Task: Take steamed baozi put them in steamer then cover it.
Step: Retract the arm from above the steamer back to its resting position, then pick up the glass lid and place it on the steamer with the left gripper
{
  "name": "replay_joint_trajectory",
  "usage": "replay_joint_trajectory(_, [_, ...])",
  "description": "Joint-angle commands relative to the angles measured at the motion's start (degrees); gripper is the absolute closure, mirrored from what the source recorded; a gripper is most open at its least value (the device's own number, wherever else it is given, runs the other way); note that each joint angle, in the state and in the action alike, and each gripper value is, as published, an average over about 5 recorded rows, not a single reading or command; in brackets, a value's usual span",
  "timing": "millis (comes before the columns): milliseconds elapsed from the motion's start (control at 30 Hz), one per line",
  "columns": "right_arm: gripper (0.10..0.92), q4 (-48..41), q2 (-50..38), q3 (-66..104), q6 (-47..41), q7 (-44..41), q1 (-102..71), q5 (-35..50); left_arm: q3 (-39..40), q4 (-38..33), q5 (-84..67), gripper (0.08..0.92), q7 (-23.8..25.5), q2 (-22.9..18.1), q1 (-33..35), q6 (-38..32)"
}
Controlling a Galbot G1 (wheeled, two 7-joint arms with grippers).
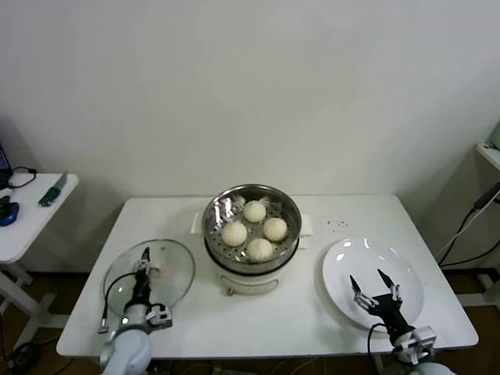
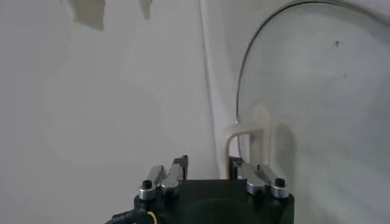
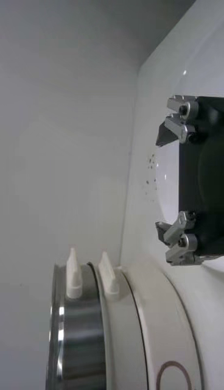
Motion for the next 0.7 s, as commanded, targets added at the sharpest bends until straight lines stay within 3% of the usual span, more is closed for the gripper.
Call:
replay_joint_trajectory(33, [0.203, -0.3, 0.5, 0.0, 0.2, -0.2, 0.3, -0.6, 0.1, -0.6, -1.4, 0.588, 0.0, 0.3, -0.1, -0.1])
replay_joint_trajectory(367, [0.203, -0.6, -0.1, -0.4, 0.3, -0.4, 1.0, -1.0, -0.1, -8.4, -3.5, 0.845, -0.2, 2.4, 2.9, 1.6])
replay_joint_trajectory(700, [0.203, -0.8, -2.1, -0.7, 0.2, -0.2, 2.1, -0.9, -0.3, -25.5, -4.6, 0.854, 0.2, 6.9, 9.6, 12.9])
